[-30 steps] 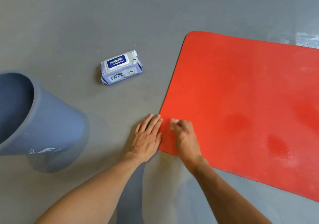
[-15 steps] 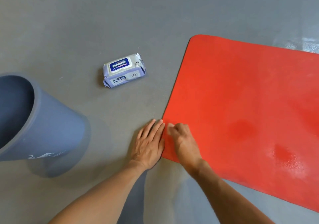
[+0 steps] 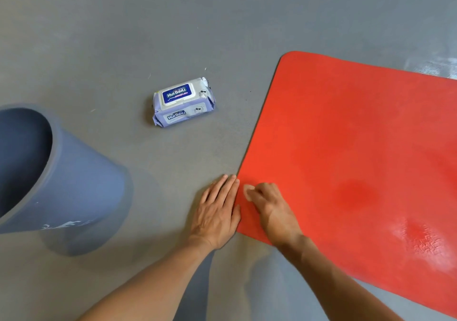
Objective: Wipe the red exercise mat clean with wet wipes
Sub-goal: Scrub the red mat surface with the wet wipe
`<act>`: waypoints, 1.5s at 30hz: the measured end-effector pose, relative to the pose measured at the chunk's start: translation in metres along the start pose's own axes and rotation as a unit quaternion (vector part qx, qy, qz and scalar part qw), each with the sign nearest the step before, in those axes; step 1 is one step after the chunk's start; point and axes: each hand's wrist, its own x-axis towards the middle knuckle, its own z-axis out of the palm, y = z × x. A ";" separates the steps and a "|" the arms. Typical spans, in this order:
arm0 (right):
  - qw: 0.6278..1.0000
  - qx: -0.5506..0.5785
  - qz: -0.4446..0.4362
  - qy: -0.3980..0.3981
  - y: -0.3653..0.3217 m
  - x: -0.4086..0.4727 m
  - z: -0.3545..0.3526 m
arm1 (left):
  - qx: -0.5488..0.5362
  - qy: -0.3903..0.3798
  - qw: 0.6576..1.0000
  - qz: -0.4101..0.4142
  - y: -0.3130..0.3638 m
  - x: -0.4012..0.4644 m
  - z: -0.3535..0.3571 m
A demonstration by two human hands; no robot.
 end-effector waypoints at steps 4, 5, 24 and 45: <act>0.979 -0.069 0.130 0.142 0.043 0.049 -0.037 | -0.008 0.012 1.000 -0.001 0.001 0.001 -0.003; 0.973 -0.012 0.175 0.152 0.046 0.056 -0.038 | -0.010 0.016 1.000 0.000 0.001 0.000 -0.003; 0.997 0.022 0.050 0.061 0.012 0.089 0.016 | -0.039 0.024 0.999 -0.004 -0.003 0.002 0.000; 0.997 0.021 -0.071 -0.029 -0.010 0.003 0.007 | -0.030 0.045 0.999 -0.002 -0.005 0.001 0.003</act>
